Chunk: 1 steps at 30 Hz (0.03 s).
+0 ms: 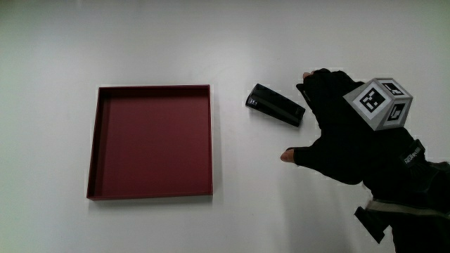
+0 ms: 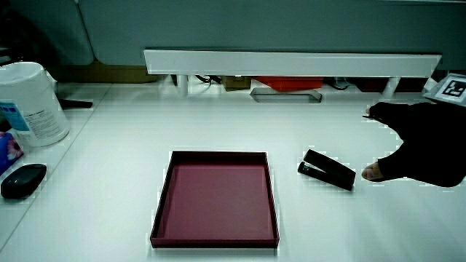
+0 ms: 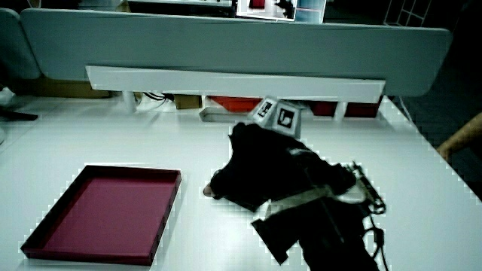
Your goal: Place stapper on desk
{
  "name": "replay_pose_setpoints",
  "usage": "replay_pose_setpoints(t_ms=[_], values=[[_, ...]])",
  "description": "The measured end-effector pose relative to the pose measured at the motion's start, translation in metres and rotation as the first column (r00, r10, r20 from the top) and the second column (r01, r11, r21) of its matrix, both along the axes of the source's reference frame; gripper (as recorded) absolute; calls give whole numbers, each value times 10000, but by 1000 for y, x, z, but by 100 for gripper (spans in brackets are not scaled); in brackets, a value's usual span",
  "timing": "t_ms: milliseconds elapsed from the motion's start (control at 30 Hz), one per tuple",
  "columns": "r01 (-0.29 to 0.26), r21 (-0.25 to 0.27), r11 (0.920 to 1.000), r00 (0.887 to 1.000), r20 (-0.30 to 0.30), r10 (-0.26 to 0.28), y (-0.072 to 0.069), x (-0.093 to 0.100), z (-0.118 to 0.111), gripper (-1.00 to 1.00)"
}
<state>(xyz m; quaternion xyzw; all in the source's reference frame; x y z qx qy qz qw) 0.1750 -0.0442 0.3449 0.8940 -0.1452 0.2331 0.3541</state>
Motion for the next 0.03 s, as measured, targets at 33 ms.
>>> replay_pose_setpoints(t_ms=[33], values=[[23,-14,10000,9999,-170,-23,-1,3,6,-100]])
